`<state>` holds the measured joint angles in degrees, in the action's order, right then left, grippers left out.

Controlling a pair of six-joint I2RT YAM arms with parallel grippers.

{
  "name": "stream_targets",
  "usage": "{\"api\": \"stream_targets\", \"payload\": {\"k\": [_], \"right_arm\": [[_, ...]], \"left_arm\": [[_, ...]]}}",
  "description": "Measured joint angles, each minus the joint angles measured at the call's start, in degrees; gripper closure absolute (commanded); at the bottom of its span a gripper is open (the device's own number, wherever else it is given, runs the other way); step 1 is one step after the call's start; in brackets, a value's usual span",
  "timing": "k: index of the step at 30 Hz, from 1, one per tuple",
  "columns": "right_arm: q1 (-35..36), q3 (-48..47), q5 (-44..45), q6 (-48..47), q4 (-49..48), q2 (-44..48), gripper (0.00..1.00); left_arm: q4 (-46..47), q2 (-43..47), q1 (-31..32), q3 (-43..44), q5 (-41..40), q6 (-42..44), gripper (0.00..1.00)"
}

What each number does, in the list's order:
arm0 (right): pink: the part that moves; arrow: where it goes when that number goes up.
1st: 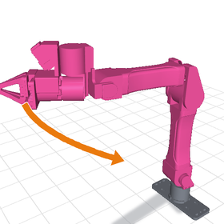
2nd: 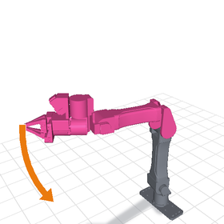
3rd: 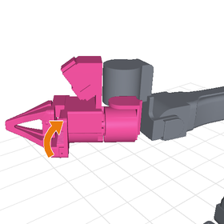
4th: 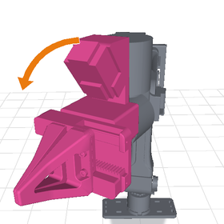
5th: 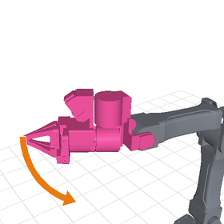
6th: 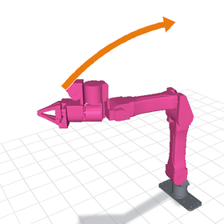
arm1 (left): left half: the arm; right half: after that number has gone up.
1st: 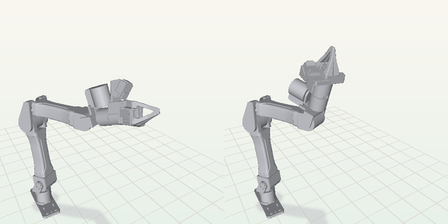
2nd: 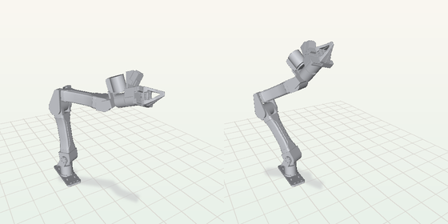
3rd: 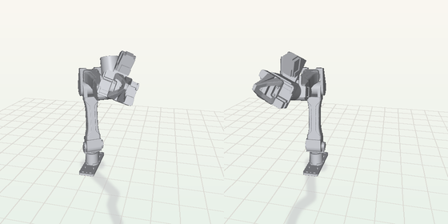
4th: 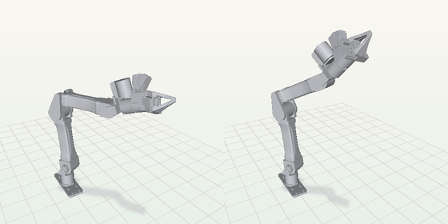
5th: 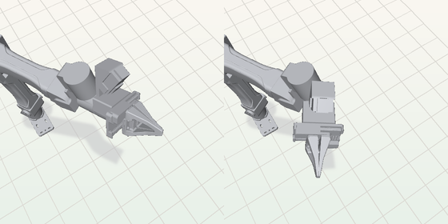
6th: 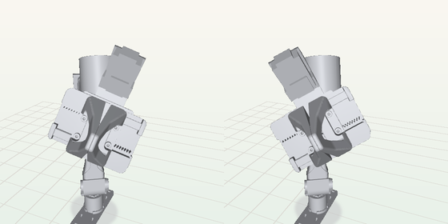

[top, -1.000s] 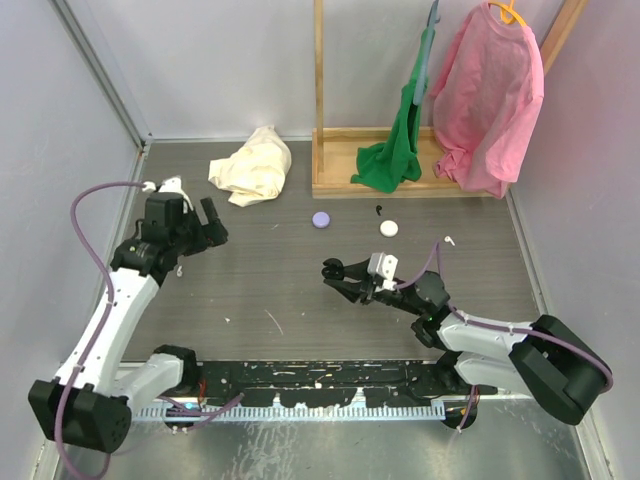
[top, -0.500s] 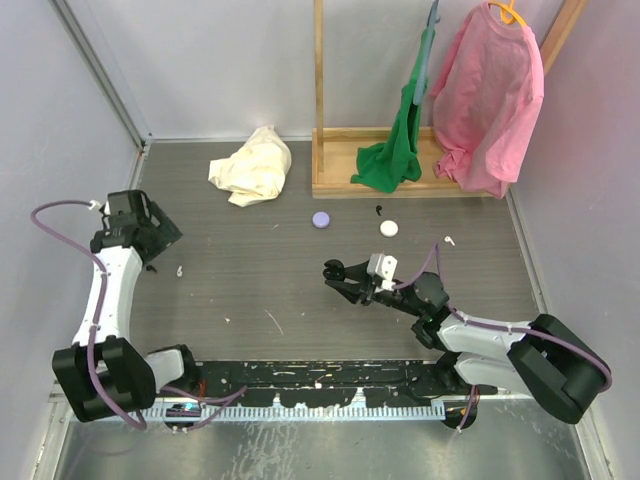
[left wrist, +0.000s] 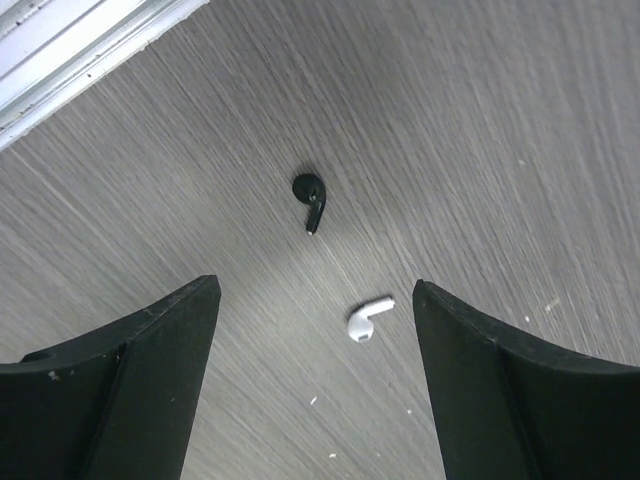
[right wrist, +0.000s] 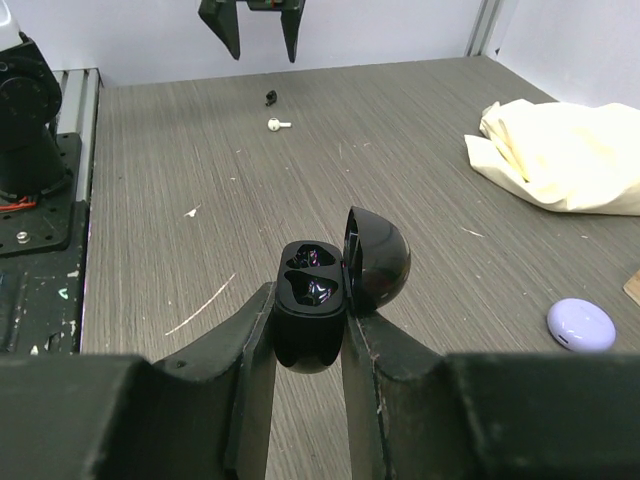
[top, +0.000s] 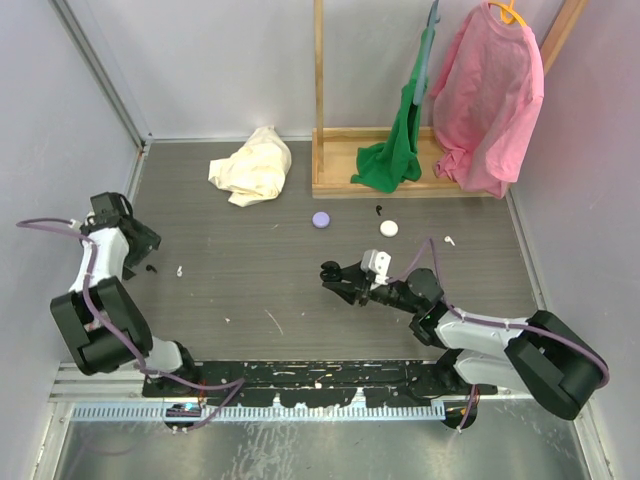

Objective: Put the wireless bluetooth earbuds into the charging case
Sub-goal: Move the earbud to the center of the board.

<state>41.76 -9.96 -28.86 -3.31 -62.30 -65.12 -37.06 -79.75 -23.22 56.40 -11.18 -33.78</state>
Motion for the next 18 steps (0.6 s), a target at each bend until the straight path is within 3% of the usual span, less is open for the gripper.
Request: {"api": "stream_targets", "payload": {"k": [18], "right_arm": [[0.0, -2.25, 0.0, -0.61, 9.66, 3.02, 0.99]], "left_arm": [[1.68, -17.66, -2.03, 7.67, 0.5, -1.09, 0.43]]}}
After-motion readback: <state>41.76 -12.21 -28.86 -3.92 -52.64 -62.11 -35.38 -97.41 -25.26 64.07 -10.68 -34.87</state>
